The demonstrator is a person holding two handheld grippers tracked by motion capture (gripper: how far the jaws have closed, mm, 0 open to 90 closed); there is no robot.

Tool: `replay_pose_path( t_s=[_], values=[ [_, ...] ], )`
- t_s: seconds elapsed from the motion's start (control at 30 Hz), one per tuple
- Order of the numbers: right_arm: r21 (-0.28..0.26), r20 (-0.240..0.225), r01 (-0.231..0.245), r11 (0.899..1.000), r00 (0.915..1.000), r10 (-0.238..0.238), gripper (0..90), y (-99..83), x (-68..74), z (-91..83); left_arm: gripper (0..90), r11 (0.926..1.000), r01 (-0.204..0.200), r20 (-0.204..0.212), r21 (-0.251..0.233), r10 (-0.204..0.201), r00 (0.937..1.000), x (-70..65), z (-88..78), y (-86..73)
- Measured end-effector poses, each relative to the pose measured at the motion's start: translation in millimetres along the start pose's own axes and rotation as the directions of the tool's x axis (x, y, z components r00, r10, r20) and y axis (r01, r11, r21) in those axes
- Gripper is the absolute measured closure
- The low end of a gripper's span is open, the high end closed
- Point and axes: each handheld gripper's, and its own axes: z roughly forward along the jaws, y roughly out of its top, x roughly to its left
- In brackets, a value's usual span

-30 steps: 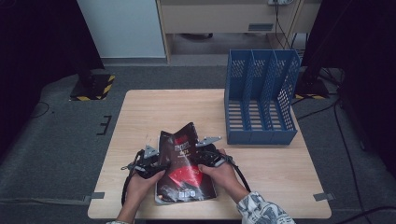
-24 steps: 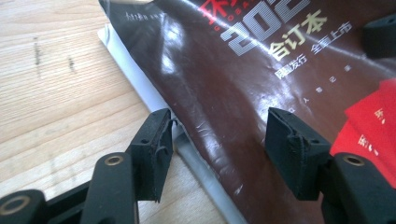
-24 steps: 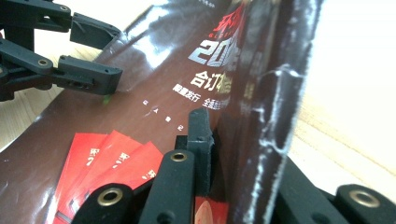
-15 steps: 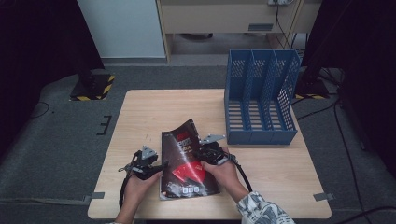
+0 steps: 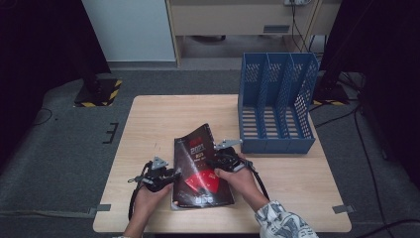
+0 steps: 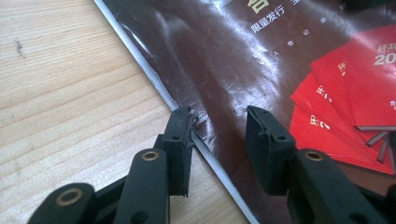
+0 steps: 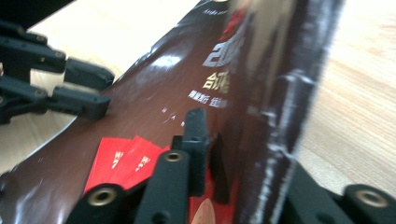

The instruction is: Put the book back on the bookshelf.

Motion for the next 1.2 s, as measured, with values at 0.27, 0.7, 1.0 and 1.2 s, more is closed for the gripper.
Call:
replay_pose_path(
  t_s=[0.27, 0.7, 1.0, 1.2],
  values=[
    [0.073, -0.019, 0.061, 0.995, 0.9980, -0.060, 70.2, 4.8, 1.5, 3.7, 62.5, 0.9999, -0.010, -0.003, -0.003, 0.010, 0.9999, 0.0, 0.7, 0.2],
    [0.099, 0.008, 0.049, 0.994, 0.9987, -0.050, 80.6, 3.7, 0.3, 9.5, 62.3, 0.9998, -0.017, -0.005, -0.009, 0.017, 0.9998, -0.3, 1.1, -0.1],
    [0.027, 0.020, 0.117, 0.993, 0.9929, -0.117, 83.7, 8.3, 7.2, 2.5, 50.3, 0.9999, 0.002, 0.004, -0.012, -0.002, 1.0000, -1.3, 0.1, 0.8],
    [-0.020, 0.021, 0.137, 0.990, 0.9904, -0.136, 84.1, 14.1, 9.8, -8.0, 39.4, 0.9993, 0.025, 0.012, -0.028, -0.025, 0.9996, 0.2, -2.5, 1.6]
  ],
)
